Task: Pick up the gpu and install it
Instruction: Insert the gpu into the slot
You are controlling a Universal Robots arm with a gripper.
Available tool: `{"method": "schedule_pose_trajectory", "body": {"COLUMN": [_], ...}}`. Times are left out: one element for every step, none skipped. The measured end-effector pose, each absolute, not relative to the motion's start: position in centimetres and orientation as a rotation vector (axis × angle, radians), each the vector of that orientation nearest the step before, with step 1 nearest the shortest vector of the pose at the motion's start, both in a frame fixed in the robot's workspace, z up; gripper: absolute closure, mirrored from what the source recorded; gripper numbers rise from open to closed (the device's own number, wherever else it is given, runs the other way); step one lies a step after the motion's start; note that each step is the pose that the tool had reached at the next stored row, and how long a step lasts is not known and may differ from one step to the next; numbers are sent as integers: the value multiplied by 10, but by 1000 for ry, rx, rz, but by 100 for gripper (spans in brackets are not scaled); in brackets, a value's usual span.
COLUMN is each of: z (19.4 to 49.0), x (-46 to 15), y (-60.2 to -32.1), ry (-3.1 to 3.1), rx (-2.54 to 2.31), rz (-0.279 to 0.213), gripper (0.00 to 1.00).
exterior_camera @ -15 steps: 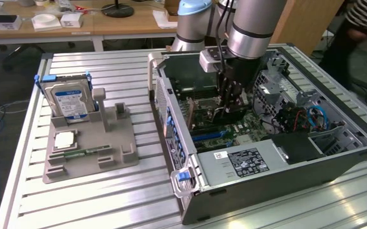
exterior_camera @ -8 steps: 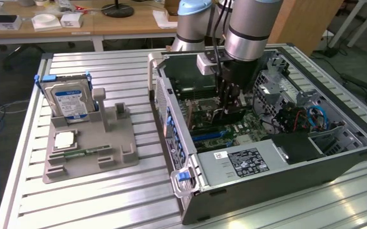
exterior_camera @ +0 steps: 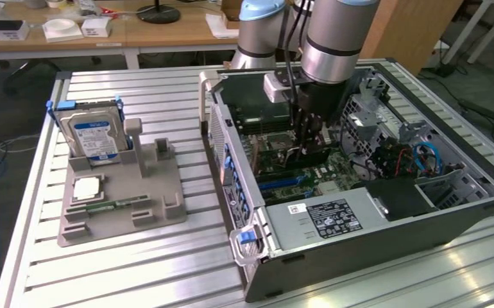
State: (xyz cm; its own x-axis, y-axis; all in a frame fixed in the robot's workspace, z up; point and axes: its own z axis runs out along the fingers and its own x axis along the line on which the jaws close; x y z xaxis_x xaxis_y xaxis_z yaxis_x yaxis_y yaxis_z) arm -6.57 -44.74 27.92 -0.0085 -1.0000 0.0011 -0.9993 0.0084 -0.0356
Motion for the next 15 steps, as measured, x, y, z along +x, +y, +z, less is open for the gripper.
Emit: {"method": "schedule_pose_trajectory", "body": {"z": [279, 278, 278, 278, 278, 278, 277, 277, 277, 277, 277, 276, 276, 276, 276], "x": [-66, -66, -66, -66, -66, -67, -68, -69, -69, -70, -71, -71, -72, -72, -73], "y": [-448, -448, -448, -449, -449, -450, -450, -451, -451, -452, -452, -452, -453, -453, -454], "ry": [2213, 2213, 2213, 2213, 2213, 2213, 2213, 2213, 2213, 2213, 2213, 2213, 2213, 2213, 2213], "rx": [-2194, -2194, -2194, -2195, -2195, -2195, -2195, -2195, -2195, -2195, -2195, -2195, -2195, -2196, -2196], "rz": [-41, -41, -41, -41, -41, -41, -41, -41, -41, -41, -41, -41, -41, -41, -41], "gripper": [74, 74, 74, 74, 74, 74, 74, 74, 74, 74, 74, 74, 74, 74, 74]}}
